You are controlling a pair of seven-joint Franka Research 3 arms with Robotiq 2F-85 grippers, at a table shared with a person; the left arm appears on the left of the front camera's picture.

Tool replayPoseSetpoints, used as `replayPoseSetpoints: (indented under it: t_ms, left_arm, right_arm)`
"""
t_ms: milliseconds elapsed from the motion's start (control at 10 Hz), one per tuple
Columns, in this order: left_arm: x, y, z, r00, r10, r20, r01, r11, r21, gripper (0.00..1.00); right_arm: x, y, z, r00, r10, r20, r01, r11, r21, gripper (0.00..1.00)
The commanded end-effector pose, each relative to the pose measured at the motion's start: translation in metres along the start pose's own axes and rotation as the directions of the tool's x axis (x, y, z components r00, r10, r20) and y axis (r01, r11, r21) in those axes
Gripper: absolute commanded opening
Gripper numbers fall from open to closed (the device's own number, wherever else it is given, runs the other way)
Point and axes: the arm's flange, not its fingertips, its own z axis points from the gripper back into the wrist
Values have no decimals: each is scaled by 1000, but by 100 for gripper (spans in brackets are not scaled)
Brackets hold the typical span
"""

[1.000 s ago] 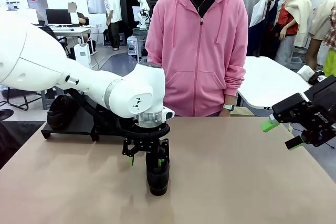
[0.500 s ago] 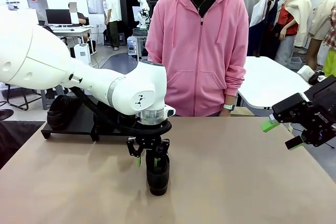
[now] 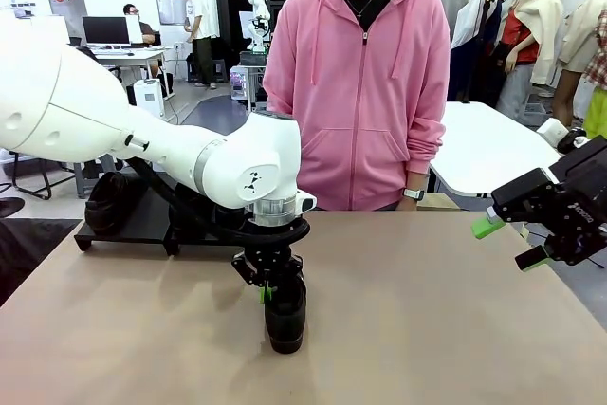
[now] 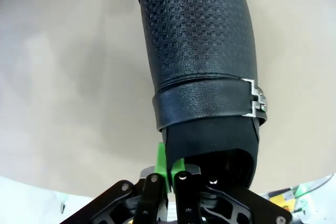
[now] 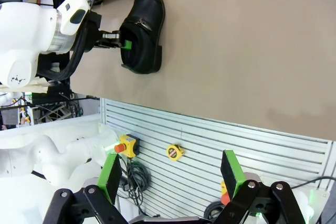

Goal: Organize the shoes by placing them on the stand.
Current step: Place the Shoe from the middle of the table onto the Shoes Stand.

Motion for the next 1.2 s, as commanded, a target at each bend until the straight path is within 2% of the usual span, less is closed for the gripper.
replayPoseSetpoints:
  t_ms: [0, 200, 400, 600, 700, 900, 1000, 1100]
  left_arm:
    - [12, -3, 2, 1000, 3, 4, -3, 1000, -19, 0]
    - [21, -7, 17, 1000, -10, 30, 10, 1000, -18, 0]
    - [7, 1, 66, 979, -134, 155, 134, 991, 9, 0]
    - [-23, 32, 128, 937, -167, 308, 153, 986, 71, 0]
    - [-34, 59, 149, 925, -129, 357, 101, 990, 97, 0]
    - [-51, 137, 186, 938, -139, 317, 145, 989, 3, 0]
    - [-61, 177, 197, 945, -17, 328, 25, 999, -21, 0]
    - [-76, 218, 202, 956, 20, 294, -4, 998, -57, 0]
  right_arm:
    - [2, 2, 1, 1000, 7, 3, -7, 999, 34, 100]
    - [2, 2, 1, 1000, 7, 3, -7, 999, 34, 100]
    - [2, 2, 1, 1000, 7, 3, -7, 999, 34, 100]
    - [2, 2, 1, 1000, 7, 3, -7, 999, 34, 100]
    - [2, 2, 1, 1000, 7, 3, -7, 999, 34, 100]
    - [2, 2, 1, 1000, 7, 3, -7, 999, 34, 100]
    - [2, 2, 1, 1000, 7, 3, -7, 999, 34, 100]
    - [2, 2, 1, 1000, 7, 3, -7, 999, 34, 100]
